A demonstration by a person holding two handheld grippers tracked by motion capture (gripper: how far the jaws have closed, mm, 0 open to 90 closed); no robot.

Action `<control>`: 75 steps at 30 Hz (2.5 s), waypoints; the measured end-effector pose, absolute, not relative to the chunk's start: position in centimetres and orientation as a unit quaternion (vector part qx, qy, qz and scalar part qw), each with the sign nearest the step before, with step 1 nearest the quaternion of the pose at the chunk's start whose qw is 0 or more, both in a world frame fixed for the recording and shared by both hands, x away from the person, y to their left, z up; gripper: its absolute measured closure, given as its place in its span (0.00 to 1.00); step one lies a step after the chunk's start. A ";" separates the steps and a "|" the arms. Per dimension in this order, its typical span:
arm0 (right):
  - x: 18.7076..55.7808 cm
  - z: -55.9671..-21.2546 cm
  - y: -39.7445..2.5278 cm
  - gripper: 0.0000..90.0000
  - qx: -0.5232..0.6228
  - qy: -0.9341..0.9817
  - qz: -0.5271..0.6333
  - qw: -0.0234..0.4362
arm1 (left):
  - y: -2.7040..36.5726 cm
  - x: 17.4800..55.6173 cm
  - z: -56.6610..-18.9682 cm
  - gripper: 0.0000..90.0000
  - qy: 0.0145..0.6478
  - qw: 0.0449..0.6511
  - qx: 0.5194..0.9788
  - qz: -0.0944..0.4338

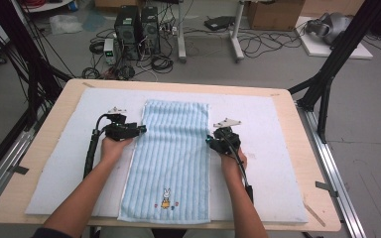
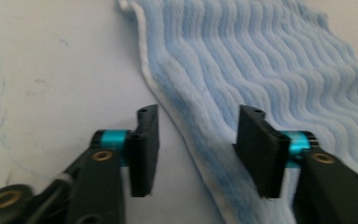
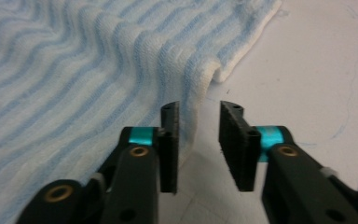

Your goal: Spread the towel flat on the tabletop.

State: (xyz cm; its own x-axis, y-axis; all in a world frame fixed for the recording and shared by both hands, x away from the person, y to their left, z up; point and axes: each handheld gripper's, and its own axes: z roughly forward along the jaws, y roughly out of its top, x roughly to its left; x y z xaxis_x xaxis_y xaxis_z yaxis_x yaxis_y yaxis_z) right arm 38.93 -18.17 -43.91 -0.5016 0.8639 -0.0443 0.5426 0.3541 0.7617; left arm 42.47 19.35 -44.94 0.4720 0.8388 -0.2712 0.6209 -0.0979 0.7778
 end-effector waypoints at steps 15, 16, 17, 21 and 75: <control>32.3 -44.6 -17.9 0.78 0.407 0.822 0.365 0.162 | 20.9 34.3 -44.8 0.47 0.444 0.483 0.741 0.143; 32.1 -44.5 -17.9 0.86 0.402 0.825 0.363 0.158 | 21.0 33.6 -44.9 0.47 0.441 0.485 0.741 0.145; 31.9 -44.4 -17.9 0.91 0.398 0.829 0.354 0.167 | 21.0 33.3 -45.0 0.47 0.440 0.484 0.742 0.147; 31.5 -44.6 -17.9 0.86 0.413 0.816 0.331 0.232 | 21.1 31.6 -44.7 0.45 0.436 0.489 0.740 0.153; 25.6 -43.5 -18.2 0.74 0.314 0.856 0.401 0.091 | 20.9 27.3 -43.7 0.62 0.403 0.481 0.771 0.111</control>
State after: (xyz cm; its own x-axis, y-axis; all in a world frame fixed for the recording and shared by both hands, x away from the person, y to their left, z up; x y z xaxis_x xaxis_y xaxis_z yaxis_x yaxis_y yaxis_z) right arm 25.64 -18.18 -43.52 -0.7868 0.6096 0.0962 0.4639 0.4813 0.7438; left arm 27.29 20.88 -43.73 0.6498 0.7287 -0.2163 0.5150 -0.2127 0.8304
